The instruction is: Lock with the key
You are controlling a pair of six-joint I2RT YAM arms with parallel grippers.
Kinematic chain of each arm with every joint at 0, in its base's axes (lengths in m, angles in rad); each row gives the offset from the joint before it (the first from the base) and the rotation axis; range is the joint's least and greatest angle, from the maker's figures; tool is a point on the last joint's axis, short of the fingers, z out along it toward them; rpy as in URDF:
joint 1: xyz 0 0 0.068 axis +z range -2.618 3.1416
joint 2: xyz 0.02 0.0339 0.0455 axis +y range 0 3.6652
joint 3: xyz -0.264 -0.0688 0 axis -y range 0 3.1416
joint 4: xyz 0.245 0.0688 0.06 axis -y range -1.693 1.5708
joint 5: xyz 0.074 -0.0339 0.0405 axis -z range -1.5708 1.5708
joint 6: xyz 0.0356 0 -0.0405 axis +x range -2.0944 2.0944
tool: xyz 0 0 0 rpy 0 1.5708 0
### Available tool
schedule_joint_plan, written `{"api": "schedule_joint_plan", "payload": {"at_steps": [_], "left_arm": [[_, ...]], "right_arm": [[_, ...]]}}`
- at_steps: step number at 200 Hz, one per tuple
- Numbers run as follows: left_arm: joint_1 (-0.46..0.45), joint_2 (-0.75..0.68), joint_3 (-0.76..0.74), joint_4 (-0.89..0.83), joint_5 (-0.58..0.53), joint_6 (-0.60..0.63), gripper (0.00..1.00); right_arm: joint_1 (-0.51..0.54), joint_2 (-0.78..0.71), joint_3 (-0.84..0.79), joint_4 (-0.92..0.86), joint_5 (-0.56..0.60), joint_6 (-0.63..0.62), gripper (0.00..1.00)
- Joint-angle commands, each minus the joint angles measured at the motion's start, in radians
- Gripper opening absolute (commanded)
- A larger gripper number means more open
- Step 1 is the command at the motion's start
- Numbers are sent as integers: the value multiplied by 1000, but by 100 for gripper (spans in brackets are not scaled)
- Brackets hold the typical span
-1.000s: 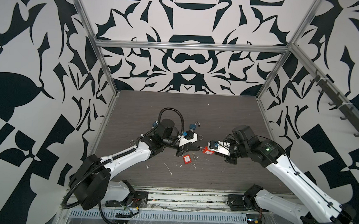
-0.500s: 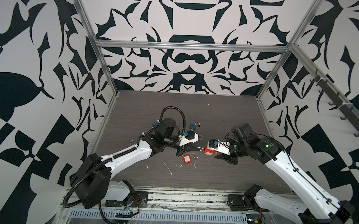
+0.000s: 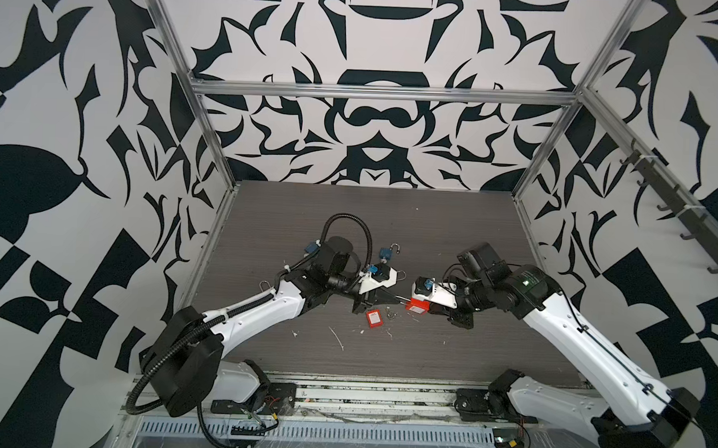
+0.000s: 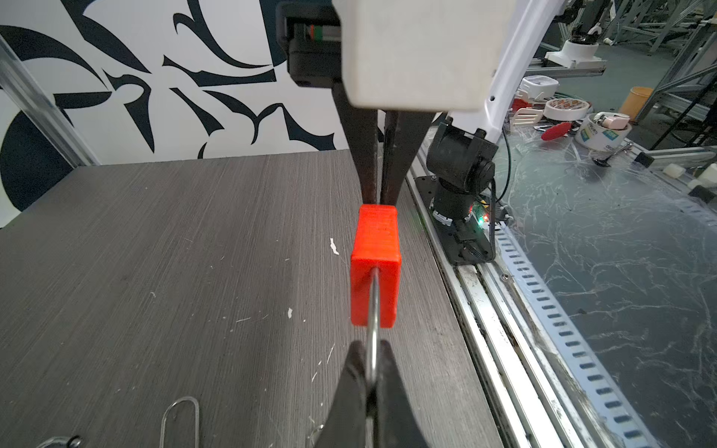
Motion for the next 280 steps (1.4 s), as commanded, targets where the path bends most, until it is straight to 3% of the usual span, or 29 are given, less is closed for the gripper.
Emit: {"api": "schedule_joint_plan", "payload": {"at_steps": [1,33,146,190,224,257,280], "left_arm": [[2,-20,33,-27,17,33,0],[9,-33,32,-69,10,62,0],[29,-52,48,-179,-33,150,0],[32,76,223,-473,-63,213,0],[32,219,381,-664,-70,241,0],[30,372,532,-814,-51,245,0],[25,477,634,-917,-67,248,0]], "right_arm": [[-12,-28,-3,-24,-5,-15,8],[-28,-41,-51,-33,22,-41,2],[-126,-106,-125,-13,16,-49,1],[-131,-159,-143,115,112,130,1],[-131,-177,-107,126,177,226,1],[-132,-171,-53,149,318,395,0],[-131,-146,-22,124,330,469,0]]}}
